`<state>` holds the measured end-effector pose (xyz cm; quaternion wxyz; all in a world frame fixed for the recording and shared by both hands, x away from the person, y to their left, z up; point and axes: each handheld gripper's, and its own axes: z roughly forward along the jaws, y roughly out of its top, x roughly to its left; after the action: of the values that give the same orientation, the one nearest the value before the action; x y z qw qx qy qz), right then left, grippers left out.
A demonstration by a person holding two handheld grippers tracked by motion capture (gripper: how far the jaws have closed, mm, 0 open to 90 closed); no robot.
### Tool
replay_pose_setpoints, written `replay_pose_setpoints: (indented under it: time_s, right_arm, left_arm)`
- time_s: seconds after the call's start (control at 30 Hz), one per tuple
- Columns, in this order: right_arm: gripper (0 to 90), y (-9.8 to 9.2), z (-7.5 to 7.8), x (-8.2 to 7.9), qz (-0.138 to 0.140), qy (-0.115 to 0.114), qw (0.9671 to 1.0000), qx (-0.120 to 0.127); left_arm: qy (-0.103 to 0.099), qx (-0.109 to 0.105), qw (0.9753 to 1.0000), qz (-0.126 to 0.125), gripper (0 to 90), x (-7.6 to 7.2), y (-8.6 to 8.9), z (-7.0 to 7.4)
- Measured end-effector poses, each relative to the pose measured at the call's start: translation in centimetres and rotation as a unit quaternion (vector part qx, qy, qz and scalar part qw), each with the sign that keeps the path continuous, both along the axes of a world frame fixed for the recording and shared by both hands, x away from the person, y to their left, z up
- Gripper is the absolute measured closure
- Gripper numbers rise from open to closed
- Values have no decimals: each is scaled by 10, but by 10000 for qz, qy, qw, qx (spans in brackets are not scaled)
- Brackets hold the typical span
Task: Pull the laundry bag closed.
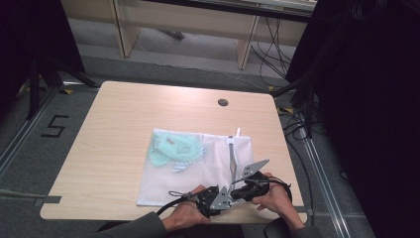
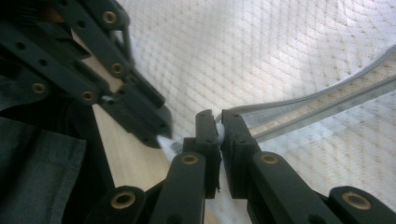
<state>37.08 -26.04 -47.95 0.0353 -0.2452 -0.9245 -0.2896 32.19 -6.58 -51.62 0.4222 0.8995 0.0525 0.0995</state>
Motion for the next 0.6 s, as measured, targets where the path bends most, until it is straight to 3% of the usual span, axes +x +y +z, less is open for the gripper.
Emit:
replay_pose_setpoints:
  time_s: [0.1,0.13,0.17,0.3,0.33,0.4,0.6]
  right_arm:
    - [864,1,0,1,20,-6,10000,-16]
    - [864,2,-1,1,-11,-24,10000,-24]
    - [864,2,0,1,-6,-19,10000,-17]
    - [864,1,-1,4,8,-49,10000,13]
    - [864,2,-1,4,0,-57,10000,3]
    - [864,2,0,5,-23,-74,10000,-29]
    - [864,4,0,11,124,-253,9996,-30]
  left_arm:
    - [-41,147,9999,-75,892,2,2,1]
    - [23,129,9999,-68,892,2,2,1]
    - [93,-29,10000,22,892,1,1,0]
    - [87,-11,10000,15,892,2,2,1]
    - [47,86,9999,-52,892,3,3,2]
    - [133,-20,9999,18,892,2,2,1]
    - [150,-8,9999,49,892,5,4,2]
